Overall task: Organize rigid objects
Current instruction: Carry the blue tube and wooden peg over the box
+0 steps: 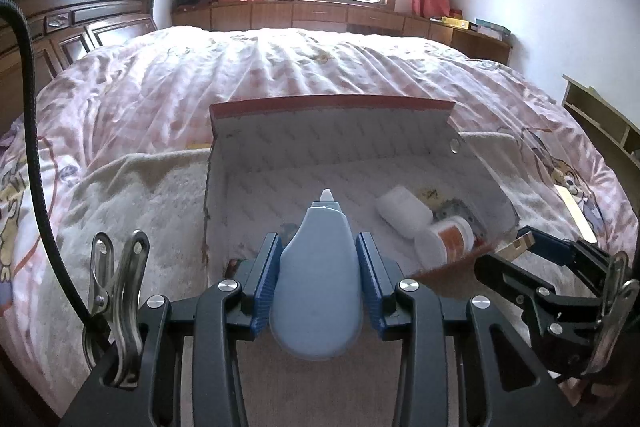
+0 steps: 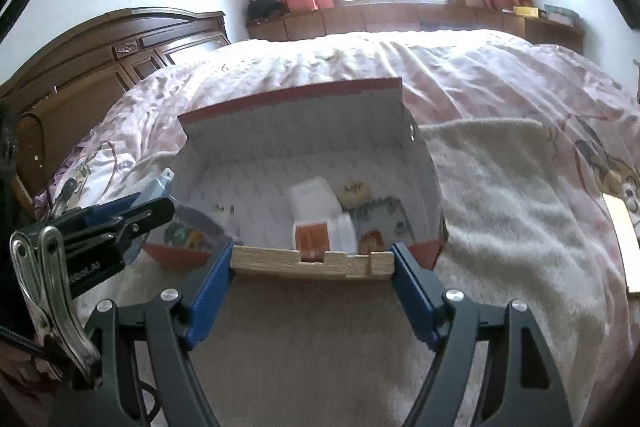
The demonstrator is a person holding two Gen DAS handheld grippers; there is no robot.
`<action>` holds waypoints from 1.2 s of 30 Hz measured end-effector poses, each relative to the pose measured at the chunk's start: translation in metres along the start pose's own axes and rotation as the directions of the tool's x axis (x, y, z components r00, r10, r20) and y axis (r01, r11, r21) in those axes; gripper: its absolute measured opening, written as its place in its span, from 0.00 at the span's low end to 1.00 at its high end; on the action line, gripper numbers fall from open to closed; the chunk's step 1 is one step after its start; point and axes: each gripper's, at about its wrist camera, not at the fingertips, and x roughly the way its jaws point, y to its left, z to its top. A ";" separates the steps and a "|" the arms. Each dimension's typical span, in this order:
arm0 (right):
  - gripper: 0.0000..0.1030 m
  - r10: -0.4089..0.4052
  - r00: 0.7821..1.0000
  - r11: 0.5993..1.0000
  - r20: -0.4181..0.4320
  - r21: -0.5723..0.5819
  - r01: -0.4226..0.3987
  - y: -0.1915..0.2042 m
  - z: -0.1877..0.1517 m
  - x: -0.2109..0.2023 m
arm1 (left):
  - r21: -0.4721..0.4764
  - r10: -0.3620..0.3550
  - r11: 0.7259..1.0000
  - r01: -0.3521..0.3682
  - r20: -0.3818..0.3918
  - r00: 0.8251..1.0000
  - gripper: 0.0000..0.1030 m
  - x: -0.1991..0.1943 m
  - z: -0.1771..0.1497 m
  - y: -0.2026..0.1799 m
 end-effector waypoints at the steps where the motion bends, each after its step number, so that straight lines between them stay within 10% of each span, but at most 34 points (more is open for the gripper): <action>1: 0.78 0.001 1.000 1.000 0.001 0.000 -0.001 -0.001 0.003 0.003 | -0.003 0.001 1.000 -0.001 -0.001 1.000 0.38 0.003 0.002 0.001; 36: 0.78 -0.094 0.996 0.993 -0.004 -0.072 0.094 -0.010 0.031 0.082 | -0.055 0.028 0.998 -0.032 -0.069 0.997 0.35 0.090 0.024 0.017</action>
